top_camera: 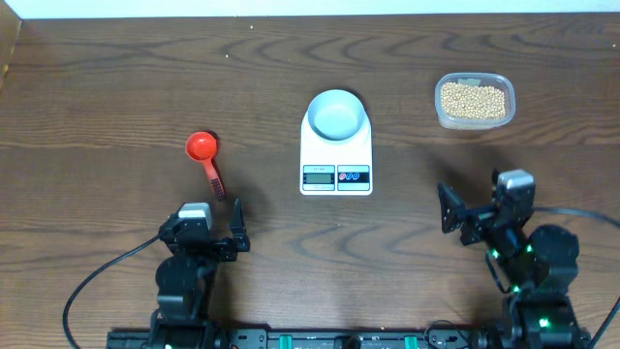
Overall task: Scoop item into bowl and weigh 50g on scale
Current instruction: 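Move the left gripper down over the red scoop's bowl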
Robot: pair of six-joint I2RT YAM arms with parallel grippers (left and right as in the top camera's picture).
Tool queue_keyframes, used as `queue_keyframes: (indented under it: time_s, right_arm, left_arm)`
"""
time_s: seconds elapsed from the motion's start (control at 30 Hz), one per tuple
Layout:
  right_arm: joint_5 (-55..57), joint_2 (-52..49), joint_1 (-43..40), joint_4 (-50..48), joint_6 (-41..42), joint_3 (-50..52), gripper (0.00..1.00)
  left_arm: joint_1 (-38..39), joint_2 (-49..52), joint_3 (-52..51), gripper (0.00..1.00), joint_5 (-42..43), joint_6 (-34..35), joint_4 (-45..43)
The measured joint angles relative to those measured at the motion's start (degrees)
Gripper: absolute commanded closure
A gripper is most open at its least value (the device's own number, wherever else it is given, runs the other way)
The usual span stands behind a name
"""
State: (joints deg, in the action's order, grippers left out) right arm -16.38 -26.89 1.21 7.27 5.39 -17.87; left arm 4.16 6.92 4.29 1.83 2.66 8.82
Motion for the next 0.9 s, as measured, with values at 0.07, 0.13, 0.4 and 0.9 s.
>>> queue_keyframes:
  time_s: [0.07,0.13,0.4,0.9]
  right_arm:
    - [-0.83,-3.63,0.00,2.67,-0.61,-3.30,0.01]
    - [-1.42,-7.50,0.00,5.86,-1.57,-7.02,0.01]
    - [-2.47,-18.38,0.00,21.00,-5.20,-21.81,0.01]
    - [-6.40,-34.58,0.00,40.85,-10.69,-40.46,0.01]
  left_arm:
    - [0.00,3.85,1.11,0.00,0.87,0.39,0.83]
    - [0.00,9.35,4.04,0.00,1.51,0.59,1.20]
    - [0.00,31.10,24.00,0.00,6.91,1.60,8.15]
    - [-7.72,59.25,45.81,0.00,26.71,2.03,23.93]
